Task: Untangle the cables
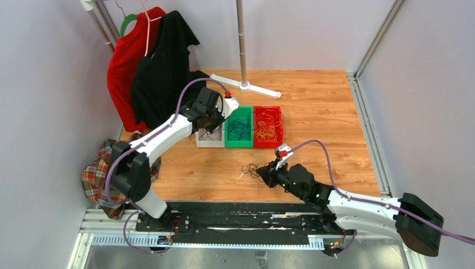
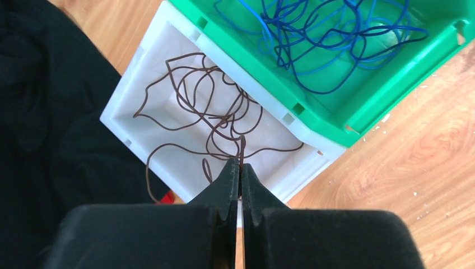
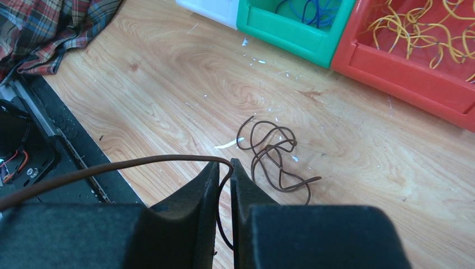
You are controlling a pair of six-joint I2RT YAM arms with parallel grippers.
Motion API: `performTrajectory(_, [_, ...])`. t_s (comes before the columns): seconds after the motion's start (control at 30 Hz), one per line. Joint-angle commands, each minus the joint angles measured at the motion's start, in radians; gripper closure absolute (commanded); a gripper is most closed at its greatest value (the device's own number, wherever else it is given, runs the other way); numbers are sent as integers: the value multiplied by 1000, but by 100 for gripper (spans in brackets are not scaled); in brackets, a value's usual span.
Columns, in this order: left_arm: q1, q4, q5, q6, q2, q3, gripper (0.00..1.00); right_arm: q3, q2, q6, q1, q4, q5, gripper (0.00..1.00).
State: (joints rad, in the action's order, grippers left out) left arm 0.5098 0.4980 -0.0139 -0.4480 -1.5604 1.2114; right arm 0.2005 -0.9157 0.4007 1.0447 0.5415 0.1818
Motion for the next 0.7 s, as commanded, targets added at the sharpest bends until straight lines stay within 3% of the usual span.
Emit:
performTrajectory(0.0, [-1, -33, -26, 41, -50, 36, 100, -35, 58, 11, 3, -44, 52, 87])
performTrajectory(0.4, [-19, -304, -170, 67, -216, -32, 100, -25, 31, 20, 3, -46, 46, 88])
performTrajectory(0.67, [-22, -337, -181, 73, -289, -32, 100, -6, 23, 11, 0, -56, 49, 88])
